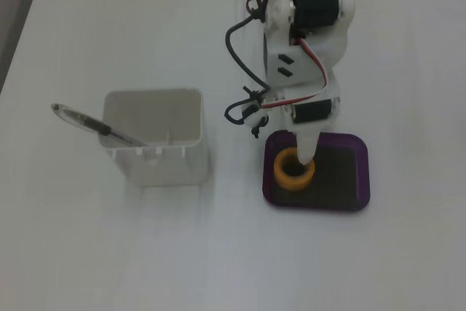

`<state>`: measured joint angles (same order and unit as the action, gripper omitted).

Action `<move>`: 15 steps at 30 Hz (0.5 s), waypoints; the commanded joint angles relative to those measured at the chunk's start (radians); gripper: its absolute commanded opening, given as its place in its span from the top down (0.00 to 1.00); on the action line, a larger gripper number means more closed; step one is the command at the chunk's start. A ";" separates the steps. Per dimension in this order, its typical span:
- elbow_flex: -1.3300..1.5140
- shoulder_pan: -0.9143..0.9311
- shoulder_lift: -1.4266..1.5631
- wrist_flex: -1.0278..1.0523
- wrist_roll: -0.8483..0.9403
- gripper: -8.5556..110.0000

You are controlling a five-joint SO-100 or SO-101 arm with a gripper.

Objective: Remove the yellow tape from the box.

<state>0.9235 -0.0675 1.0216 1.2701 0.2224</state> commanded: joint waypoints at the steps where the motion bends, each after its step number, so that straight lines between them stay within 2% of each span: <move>1: -0.081 -0.003 -0.012 0.009 0.006 0.79; 15: -0.098 -0.003 -0.112 -0.003 0.011 0.80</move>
<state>0.8682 -0.0675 0.9004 1.2671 0.2240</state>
